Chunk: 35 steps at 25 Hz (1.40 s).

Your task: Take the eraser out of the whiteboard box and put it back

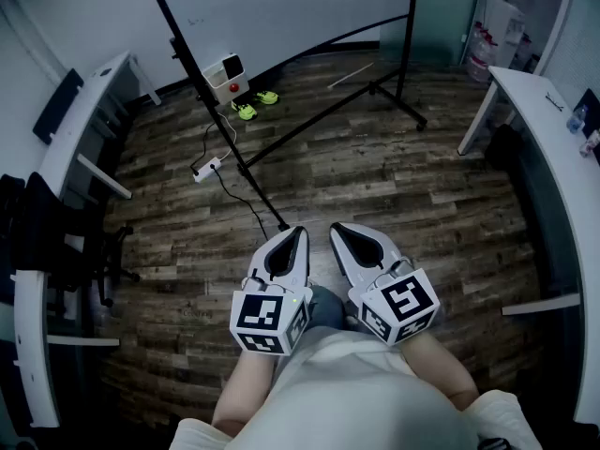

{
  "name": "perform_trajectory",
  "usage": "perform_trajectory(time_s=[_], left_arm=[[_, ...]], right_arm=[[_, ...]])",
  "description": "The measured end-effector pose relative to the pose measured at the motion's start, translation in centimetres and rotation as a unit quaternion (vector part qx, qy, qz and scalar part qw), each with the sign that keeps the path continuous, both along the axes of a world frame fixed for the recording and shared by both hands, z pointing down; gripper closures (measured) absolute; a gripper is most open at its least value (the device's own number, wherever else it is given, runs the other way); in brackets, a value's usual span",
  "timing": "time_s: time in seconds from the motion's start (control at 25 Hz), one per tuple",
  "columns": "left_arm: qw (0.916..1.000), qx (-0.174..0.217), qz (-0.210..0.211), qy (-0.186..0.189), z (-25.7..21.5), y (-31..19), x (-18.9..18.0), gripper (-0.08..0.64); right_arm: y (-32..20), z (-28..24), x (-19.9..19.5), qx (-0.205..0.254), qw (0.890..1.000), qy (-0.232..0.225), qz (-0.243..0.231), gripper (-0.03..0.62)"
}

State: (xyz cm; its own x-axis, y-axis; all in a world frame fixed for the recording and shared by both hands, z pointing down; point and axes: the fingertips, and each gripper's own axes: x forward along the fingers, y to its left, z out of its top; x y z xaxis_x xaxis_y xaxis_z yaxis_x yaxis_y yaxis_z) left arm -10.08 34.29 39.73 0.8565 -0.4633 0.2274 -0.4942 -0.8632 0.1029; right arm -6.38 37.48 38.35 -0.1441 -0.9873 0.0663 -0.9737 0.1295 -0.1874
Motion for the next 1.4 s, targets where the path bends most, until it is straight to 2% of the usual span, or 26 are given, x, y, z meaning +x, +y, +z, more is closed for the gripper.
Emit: perform_trajectory(time_s=[0.44,0.64,0.96,1.4], left_arm=[[0.9998,-0.008,-0.009,0.015,0.3,0.0,-0.7,0.558],[0.9996,-0.01,-0.01,0.024,0.5,-0.8,-0.3,0.558],[0.9994,-0.017,-0.024,0.016,1.1,-4.8,0.8,0.558],[0.999,-0.02,-0.028,0.028,0.3,-12.4,4.4,0.558]], right_arm=[[-0.2,0.4,0.1,-0.006,1.0,0.002,0.008,0.586],[-0.9,0.4,0.2,0.0,1.0,-0.021,-0.012,0.586],[-4.4,0.5,1.8,-0.004,0.999,-0.027,-0.023,0.586],[-11.6,-0.6,5.3,0.004,0.999,-0.032,-0.035,0.586]])
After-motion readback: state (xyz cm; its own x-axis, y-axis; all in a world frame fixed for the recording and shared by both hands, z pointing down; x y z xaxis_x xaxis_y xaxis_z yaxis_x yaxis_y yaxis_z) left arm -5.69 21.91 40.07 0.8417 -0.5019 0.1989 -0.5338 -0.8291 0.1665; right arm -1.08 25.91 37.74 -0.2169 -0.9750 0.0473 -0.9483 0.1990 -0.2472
